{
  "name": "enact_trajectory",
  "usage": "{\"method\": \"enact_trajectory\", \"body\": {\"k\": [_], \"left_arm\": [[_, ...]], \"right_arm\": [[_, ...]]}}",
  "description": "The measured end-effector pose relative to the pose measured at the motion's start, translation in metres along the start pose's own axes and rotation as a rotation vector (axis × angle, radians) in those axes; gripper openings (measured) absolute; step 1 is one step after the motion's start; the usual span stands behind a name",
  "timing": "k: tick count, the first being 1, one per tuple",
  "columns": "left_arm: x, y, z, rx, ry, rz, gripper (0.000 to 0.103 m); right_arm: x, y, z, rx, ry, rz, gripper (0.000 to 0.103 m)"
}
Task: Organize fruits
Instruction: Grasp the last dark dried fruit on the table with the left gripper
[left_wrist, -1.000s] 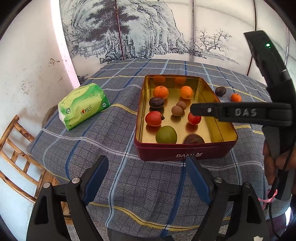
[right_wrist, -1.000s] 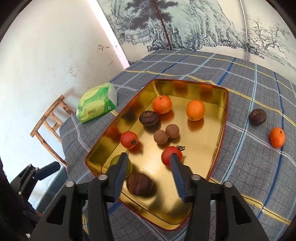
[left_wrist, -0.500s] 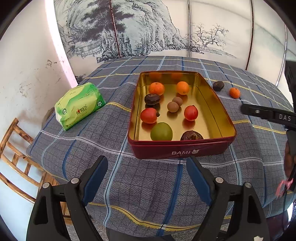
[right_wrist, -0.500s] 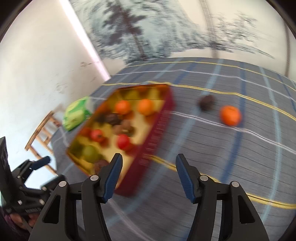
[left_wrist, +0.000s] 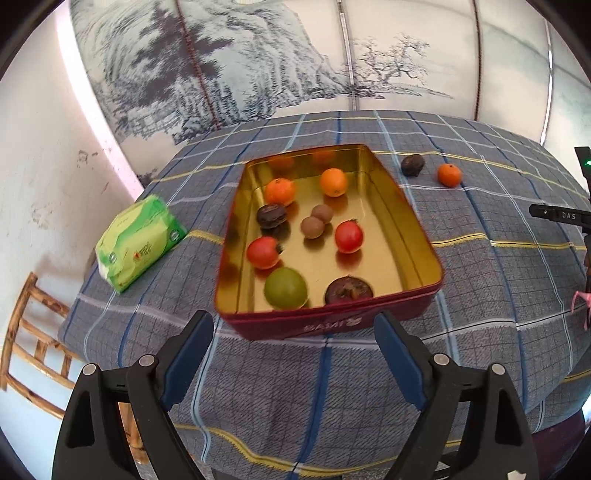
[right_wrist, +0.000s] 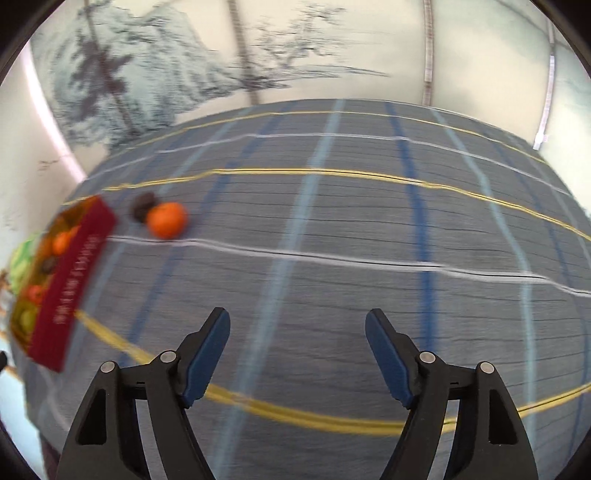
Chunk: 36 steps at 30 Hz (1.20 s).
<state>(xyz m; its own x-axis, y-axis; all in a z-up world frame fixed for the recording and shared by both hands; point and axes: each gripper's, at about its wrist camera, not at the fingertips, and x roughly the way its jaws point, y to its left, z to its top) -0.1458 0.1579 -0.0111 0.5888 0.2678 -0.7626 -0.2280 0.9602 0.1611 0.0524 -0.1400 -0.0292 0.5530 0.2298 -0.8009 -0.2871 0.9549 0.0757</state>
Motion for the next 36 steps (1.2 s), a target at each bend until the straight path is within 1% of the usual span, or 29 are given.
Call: {"method": "enact_trajectory", "body": {"k": [3,7,8,9,11,14,16,17,18,20,22,24,27,28,29,31,34,35,36], "left_arm": [[0.002,-0.013,0.01,0.042,-0.005,-0.003,0.087],[0.006,-0.034,0.032,0.101,-0.009,-0.044,0.087],[0.008,-0.04,0.04,0.117,-0.012,-0.069,0.087],[0.009,-0.044,0.047,0.126,-0.014,-0.09,0.087],[0.013,-0.055,0.067,0.139,-0.019,-0.15,0.087],[0.024,-0.068,0.097,0.142,-0.023,-0.217,0.087],[0.04,-0.074,0.12,0.138,-0.019,-0.267,0.083],[0.05,-0.077,0.13,0.141,-0.012,-0.287,0.078],[0.063,-0.081,0.141,0.152,0.006,-0.296,0.07],[0.088,-0.091,0.158,0.185,0.05,-0.287,0.063],[0.113,-0.1,0.173,0.216,0.086,-0.293,0.063],[0.13,-0.106,0.181,0.237,0.112,-0.296,0.063],[0.149,-0.12,0.189,0.282,0.124,-0.28,0.063],[0.155,-0.124,0.192,0.285,0.121,-0.251,0.063],[0.162,-0.127,0.194,0.287,0.134,-0.242,0.063],[0.177,-0.13,0.199,0.282,0.168,-0.243,0.063],[0.196,-0.138,0.202,0.28,0.223,-0.234,0.059],[0.202,-0.139,0.202,0.284,0.25,-0.234,0.05],[0.208,-0.14,0.203,0.278,0.284,-0.249,0.041]], "right_arm": [[0.007,-0.028,0.001,0.03,0.014,-0.034,0.078],[0.008,-0.05,0.001,0.039,-0.008,-0.053,0.087],[0.008,-0.051,0.0,0.038,-0.018,-0.051,0.091],[0.008,-0.051,-0.001,0.036,-0.029,-0.048,0.093],[0.011,-0.044,0.0,0.012,-0.022,-0.061,0.098],[0.016,-0.033,0.0,-0.033,0.0,-0.081,0.101],[0.015,-0.031,-0.001,-0.04,0.003,-0.081,0.102],[0.015,-0.032,-0.001,-0.037,0.001,-0.072,0.103],[0.013,-0.033,-0.003,-0.031,-0.002,-0.065,0.103],[0.01,-0.036,-0.003,-0.016,-0.01,-0.045,0.103],[0.01,-0.038,-0.003,-0.008,-0.014,-0.034,0.103],[0.009,-0.039,-0.004,-0.006,-0.015,-0.03,0.103],[0.009,-0.039,-0.004,-0.006,-0.016,-0.027,0.103],[0.009,-0.038,-0.004,-0.005,-0.017,-0.022,0.103],[0.008,-0.039,-0.004,-0.004,-0.018,-0.018,0.103],[0.007,-0.04,-0.004,-0.001,-0.021,-0.007,0.103],[0.006,-0.042,-0.004,0.005,-0.025,0.009,0.103],[0.006,-0.043,-0.004,0.007,-0.026,0.012,0.103],[0.006,-0.043,-0.004,0.009,-0.027,0.017,0.103]]}}
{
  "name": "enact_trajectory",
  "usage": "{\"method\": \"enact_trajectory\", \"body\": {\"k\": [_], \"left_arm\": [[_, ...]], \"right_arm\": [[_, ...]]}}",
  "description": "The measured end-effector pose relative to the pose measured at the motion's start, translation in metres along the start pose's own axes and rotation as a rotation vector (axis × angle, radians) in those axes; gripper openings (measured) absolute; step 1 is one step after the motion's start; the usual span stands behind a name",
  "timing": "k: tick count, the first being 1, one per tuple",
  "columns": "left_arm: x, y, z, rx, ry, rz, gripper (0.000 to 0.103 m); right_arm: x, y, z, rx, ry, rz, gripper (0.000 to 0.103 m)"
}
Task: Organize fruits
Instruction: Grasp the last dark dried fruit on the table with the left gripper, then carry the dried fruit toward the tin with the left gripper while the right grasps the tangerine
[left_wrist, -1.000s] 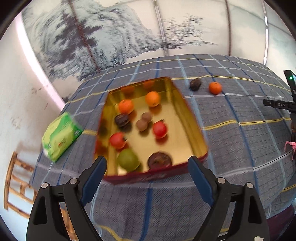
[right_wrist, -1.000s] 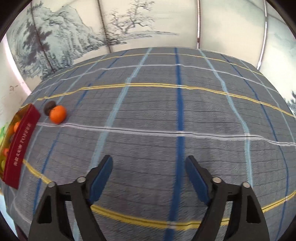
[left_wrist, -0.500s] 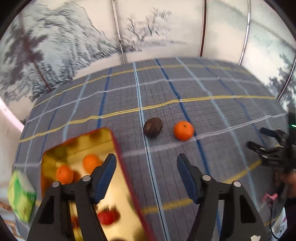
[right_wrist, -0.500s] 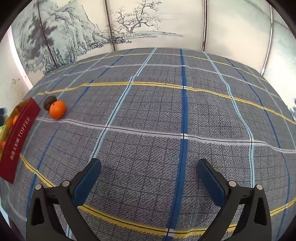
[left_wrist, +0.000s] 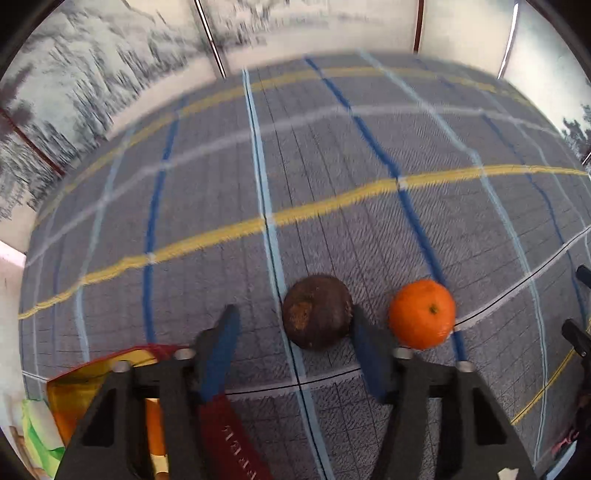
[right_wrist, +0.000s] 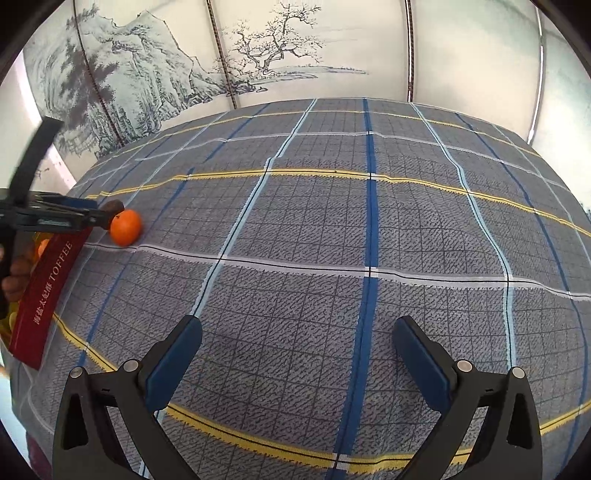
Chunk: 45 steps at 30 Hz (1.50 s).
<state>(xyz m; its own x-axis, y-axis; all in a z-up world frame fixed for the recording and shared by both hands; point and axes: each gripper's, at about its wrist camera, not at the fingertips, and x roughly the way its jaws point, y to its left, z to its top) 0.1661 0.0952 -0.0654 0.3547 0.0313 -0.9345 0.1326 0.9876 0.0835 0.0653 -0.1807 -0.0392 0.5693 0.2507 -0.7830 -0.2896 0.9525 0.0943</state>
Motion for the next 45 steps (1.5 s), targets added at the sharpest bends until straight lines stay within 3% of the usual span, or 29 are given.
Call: {"method": "enact_trajectory", "body": {"k": [2,6,9,17,22,26,30,39,42,44,45], "left_arm": [[-0.001,0.003,0.001,-0.032,-0.007,-0.018,0.03],[-0.007,-0.001,-0.008,-0.051,-0.025,-0.03,0.03],[-0.029,-0.007,-0.024,-0.077,-0.098,-0.046,0.03],[-0.099,-0.026,-0.087,-0.158,-0.247,-0.127,0.03],[-0.129,-0.025,-0.122,-0.177,-0.303,-0.135,0.03],[-0.143,-0.017,-0.144,-0.187,-0.329,-0.128,0.03],[-0.153,-0.003,-0.163,-0.222,-0.341,-0.138,0.03],[-0.167,0.029,-0.191,-0.288,-0.351,-0.119,0.03],[-0.169,0.034,-0.195,-0.297,-0.353,-0.114,0.03],[-0.17,0.037,-0.197,-0.302,-0.355,-0.11,0.03],[-0.17,0.038,-0.197,-0.305,-0.355,-0.108,0.03]], "right_arm": [[0.0,-0.001,0.0,0.005,-0.002,0.007,0.103],[-0.001,-0.001,-0.001,0.007,-0.004,0.01,0.103],[0.0,-0.002,-0.001,0.008,-0.004,0.009,0.103],[0.001,0.0,0.0,-0.007,0.005,-0.017,0.103],[-0.003,0.01,0.001,-0.021,-0.016,0.022,0.101],[-0.017,0.055,0.016,-0.123,-0.05,0.151,0.1],[-0.005,0.099,0.041,-0.211,-0.066,0.277,0.1],[0.056,0.157,0.065,-0.301,-0.003,0.265,0.1],[0.072,0.166,0.069,-0.336,0.012,0.232,0.092],[0.083,0.169,0.07,-0.35,0.052,0.217,0.059],[0.084,0.172,0.069,-0.369,0.037,0.189,0.051]]}}
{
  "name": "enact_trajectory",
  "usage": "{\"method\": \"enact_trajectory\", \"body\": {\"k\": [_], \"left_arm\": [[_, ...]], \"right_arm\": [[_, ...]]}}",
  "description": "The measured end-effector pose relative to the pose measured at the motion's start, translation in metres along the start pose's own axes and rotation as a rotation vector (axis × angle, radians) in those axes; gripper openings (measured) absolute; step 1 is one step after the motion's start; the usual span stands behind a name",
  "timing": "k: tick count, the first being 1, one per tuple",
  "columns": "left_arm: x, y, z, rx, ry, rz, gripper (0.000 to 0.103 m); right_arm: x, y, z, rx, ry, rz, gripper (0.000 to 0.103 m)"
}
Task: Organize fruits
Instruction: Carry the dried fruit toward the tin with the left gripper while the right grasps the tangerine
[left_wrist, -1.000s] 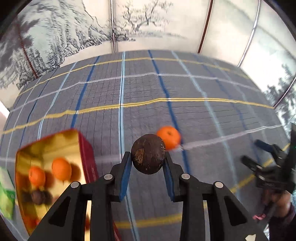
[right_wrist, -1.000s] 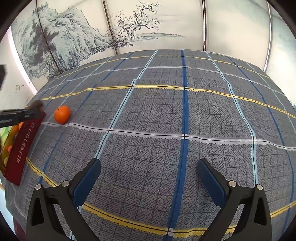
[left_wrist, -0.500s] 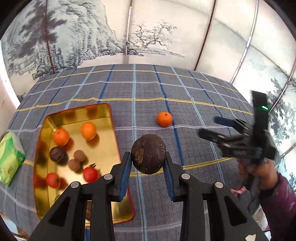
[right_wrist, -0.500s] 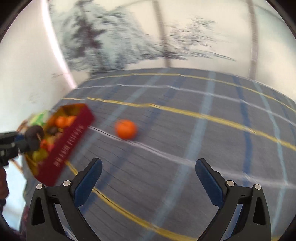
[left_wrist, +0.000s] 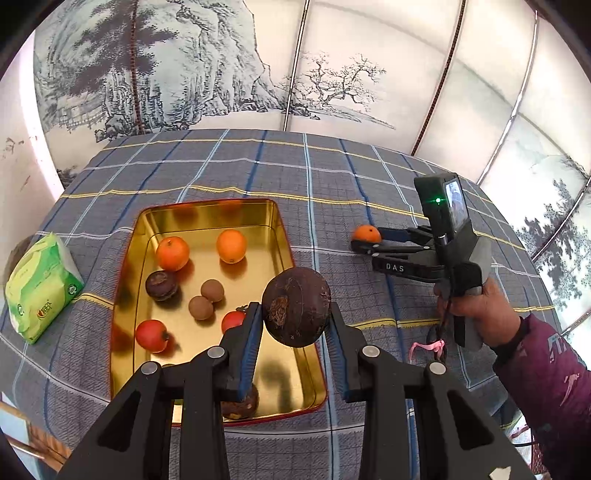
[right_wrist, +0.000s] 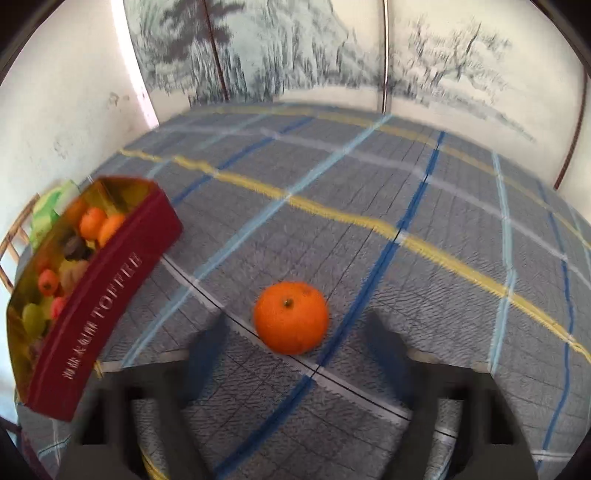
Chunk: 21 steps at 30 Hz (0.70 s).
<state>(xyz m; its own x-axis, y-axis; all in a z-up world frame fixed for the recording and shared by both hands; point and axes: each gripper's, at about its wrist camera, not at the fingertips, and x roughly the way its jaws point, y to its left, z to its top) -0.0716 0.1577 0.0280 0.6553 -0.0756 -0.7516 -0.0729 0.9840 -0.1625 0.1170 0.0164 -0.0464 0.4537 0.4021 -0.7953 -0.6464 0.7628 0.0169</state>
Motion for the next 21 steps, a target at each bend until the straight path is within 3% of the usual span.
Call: {"method": "enact_trajectory", "body": {"k": [1,3,7,13,21], "left_arm": [[0.0,0.001,0.0,-0.002,-0.001,0.002,0.03],[-0.002,0.004,-0.003,-0.009,-0.003,0.009,0.03],[-0.007,0.014,-0.009,-0.025,-0.008,0.025,0.03],[-0.009,0.024,-0.019,-0.044,-0.001,0.036,0.03],[-0.019,0.024,-0.022,-0.035,-0.018,0.043,0.03]], "right_arm": [[0.001,0.001,0.0,-0.008,0.012,0.008,0.039],[-0.003,-0.001,0.0,0.009,0.024,0.015,0.038],[-0.038,-0.009,-0.021,0.067,-0.053,0.005,0.038],[-0.079,-0.03,-0.068,0.147,-0.093,-0.081,0.038],[-0.092,-0.064,-0.091,0.247,-0.087,-0.155,0.038]]}}
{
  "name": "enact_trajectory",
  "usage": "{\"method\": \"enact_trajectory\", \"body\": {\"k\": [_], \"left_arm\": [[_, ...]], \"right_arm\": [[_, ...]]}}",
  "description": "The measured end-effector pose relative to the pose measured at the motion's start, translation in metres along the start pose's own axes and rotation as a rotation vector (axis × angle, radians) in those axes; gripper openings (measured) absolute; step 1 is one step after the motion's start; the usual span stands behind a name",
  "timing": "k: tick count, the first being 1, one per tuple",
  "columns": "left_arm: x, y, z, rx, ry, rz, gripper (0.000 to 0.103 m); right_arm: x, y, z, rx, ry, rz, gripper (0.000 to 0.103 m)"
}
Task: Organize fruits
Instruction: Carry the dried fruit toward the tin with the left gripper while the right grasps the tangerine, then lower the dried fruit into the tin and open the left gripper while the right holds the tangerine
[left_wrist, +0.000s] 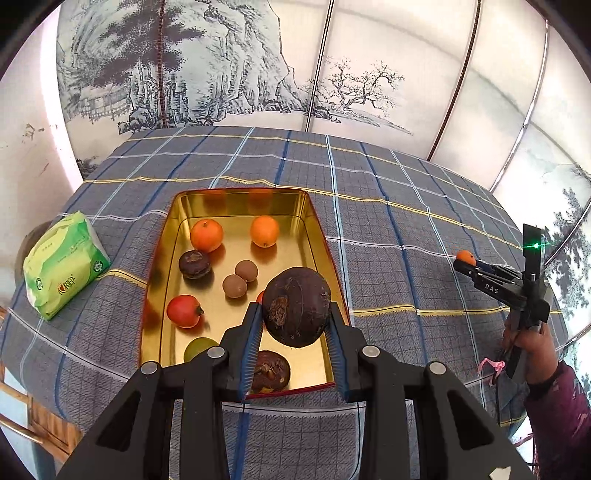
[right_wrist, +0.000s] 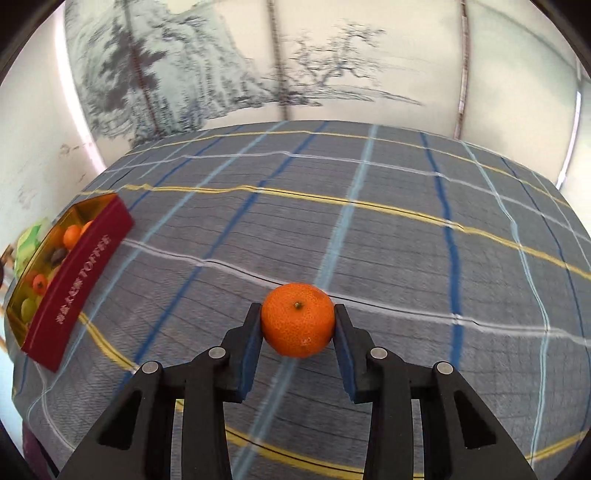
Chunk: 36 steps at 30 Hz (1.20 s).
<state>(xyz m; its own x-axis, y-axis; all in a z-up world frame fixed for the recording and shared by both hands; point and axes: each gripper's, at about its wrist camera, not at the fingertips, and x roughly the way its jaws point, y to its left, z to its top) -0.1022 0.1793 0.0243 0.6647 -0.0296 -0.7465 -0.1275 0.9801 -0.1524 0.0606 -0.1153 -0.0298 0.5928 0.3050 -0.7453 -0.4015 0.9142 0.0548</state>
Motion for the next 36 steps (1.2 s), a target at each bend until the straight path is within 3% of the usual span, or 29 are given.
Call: {"method": "enact_trajectory", "body": {"k": [13,36], "left_arm": [[0.005,-0.003,0.004,0.044,-0.02,0.044,0.03],[0.038,-0.009,0.014,0.097,-0.003,0.086,0.03]], "right_arm": [[0.01,-0.012,-0.004,0.059,0.03,-0.016,0.038],[0.011,-0.007,-0.004,0.039,0.035,-0.033,0.039]]}}
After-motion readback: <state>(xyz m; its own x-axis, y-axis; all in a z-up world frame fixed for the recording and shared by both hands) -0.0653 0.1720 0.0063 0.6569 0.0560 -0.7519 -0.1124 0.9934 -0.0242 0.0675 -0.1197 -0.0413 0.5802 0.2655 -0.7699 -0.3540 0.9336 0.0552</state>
